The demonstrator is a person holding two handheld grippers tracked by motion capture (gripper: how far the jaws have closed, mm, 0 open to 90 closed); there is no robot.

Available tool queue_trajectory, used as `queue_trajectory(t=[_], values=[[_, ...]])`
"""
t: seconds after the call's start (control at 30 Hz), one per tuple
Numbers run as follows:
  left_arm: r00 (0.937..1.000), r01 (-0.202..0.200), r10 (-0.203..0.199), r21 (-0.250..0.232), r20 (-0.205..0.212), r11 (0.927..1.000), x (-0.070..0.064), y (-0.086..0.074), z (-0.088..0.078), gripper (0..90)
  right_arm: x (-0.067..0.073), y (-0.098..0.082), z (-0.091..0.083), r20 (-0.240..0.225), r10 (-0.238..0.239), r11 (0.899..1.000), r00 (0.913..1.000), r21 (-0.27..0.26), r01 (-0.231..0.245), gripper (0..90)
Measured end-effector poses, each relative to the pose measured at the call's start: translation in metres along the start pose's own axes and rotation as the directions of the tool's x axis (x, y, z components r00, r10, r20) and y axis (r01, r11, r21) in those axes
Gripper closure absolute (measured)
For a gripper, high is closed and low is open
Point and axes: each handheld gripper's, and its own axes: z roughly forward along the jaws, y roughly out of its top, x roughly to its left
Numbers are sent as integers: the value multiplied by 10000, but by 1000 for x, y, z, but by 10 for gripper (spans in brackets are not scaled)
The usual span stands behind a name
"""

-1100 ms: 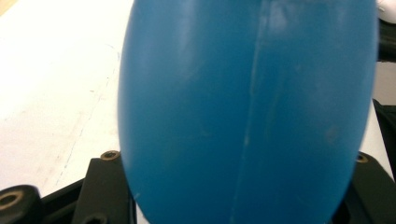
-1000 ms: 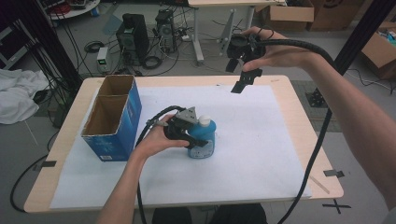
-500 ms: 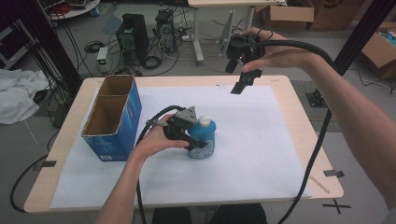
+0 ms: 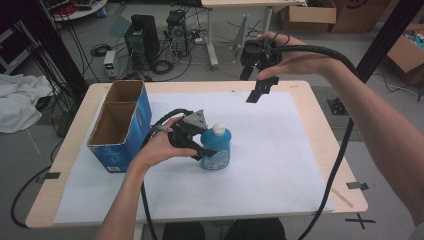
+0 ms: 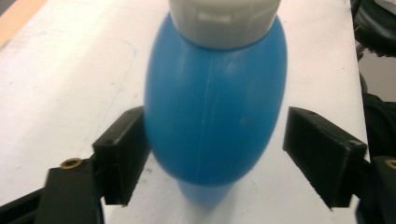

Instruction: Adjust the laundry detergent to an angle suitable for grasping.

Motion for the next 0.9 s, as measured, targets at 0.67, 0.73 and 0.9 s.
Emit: queue_trajectory(t=[0.67,0.73,0.9], values=[[9972,-580,647,1560,-381,9860,-8,20,-51,167,3,-7,4,32,105,9999,9999,118,-105,170],[9961,-726,802,1740,-372,9821,-10,24,-58,167,3,-8,5,21,77,9999,10000,150,-77,170],[9902,-1250,1363,2454,-296,9613,-14,37,-85,167,3,-9,9,-2,66,9998,10000,188,-66,170]])
